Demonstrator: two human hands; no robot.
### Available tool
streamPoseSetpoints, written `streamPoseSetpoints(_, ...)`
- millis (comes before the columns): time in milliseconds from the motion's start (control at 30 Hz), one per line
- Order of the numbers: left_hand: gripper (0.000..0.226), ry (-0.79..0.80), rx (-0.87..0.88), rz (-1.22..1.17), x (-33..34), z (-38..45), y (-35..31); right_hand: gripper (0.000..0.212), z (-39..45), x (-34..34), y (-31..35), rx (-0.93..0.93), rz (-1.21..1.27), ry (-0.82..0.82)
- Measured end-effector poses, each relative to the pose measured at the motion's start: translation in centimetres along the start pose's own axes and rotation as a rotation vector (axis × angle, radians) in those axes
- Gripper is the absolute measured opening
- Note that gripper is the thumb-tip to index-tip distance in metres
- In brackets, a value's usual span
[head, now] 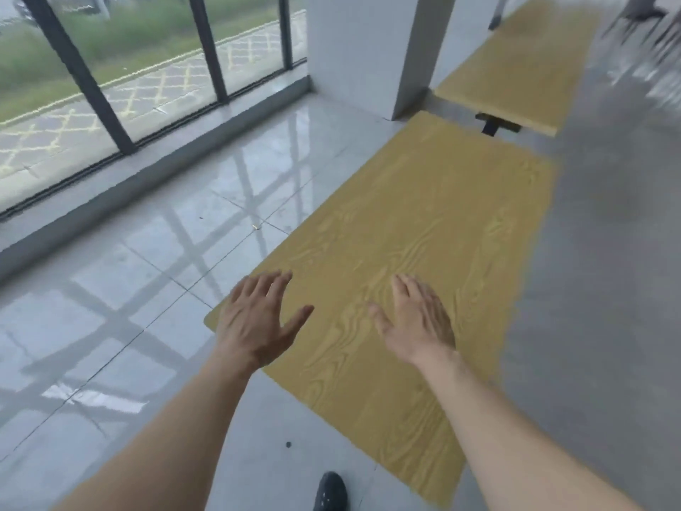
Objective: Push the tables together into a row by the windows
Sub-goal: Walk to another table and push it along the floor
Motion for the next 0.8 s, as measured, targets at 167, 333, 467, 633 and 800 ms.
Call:
streamPoseSetpoints(167, 0.082, 0.066, 0.209, 0.048, 5.4, 2.4, -4.1, 0.093, -2.3, 5.5, -5.0, 0.173, 0.1, -0.04)
streamPoseSetpoints(333, 0.081, 0.158, 0.385, 0.069, 13.0, 2.0, -4.1, 0.098, -4.8, 13.7, -6.9, 0.303, 0.136, -0.082)
streamPoseSetpoints(467, 0.081, 0.17, 0.489, 0.086, 17.7, 1.5, -2.0, 0.096, -6.0, 19.9, -5.4, 0.367, 0.129, -0.137)
streamPoseSetpoints(633, 0.077, 0.136, 0.581, 0.095, 21.8, 1.1, 0.5, 0.092, -6.7, 25.9, -3.7, 0.432, 0.094, -0.241)
streamPoseSetpoints(800, 0.075, 0.058, 0.6, 0.084, 22.6, 1.5, 1.0, 0.085, -6.5, 26.3, -3.7, 0.469, 0.047, -0.371)
Point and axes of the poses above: each hand's wrist, its own z-axis towards the middle knuckle, its own x-axis out of the palm, y = z × x, the point moved 8 cm from there along z, towards the middle knuckle, and after that the axes turned 9 degrees about y, right-handed, at the moved point
